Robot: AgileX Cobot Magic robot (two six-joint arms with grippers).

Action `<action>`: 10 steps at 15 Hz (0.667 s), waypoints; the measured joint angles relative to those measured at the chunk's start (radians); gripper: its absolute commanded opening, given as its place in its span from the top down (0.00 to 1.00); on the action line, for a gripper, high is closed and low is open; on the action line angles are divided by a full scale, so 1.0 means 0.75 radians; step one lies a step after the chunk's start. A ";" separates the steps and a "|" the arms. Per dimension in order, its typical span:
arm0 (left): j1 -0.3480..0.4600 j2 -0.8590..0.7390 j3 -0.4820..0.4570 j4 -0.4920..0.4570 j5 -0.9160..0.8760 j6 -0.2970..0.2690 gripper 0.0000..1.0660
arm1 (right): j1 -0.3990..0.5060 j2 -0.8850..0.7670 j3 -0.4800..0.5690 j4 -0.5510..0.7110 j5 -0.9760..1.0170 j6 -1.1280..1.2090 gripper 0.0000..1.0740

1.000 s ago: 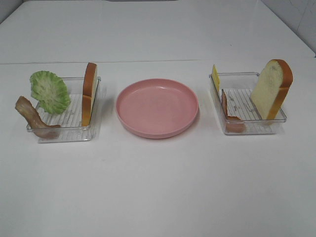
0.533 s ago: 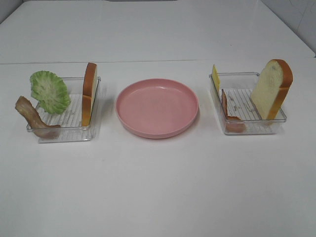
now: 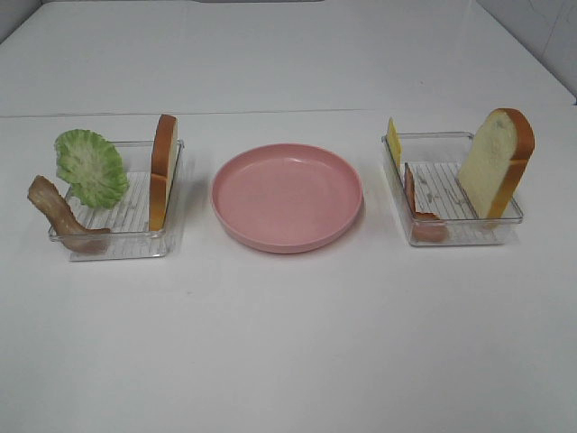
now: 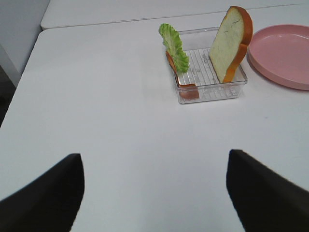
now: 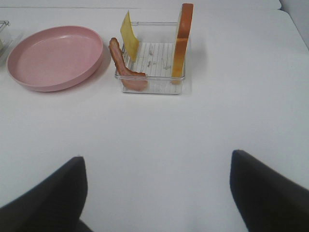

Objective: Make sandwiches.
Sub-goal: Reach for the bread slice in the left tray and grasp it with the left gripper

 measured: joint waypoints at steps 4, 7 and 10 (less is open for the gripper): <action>0.000 0.000 0.000 -0.003 0.000 0.000 0.28 | 0.000 0.000 0.000 0.000 0.000 0.000 0.29; 0.000 0.000 0.000 -0.020 -0.001 0.000 0.28 | 0.000 0.000 0.000 0.000 0.000 0.000 0.29; 0.000 0.100 -0.045 -0.035 -0.136 0.000 0.28 | 0.000 0.000 0.000 0.000 0.000 0.000 0.29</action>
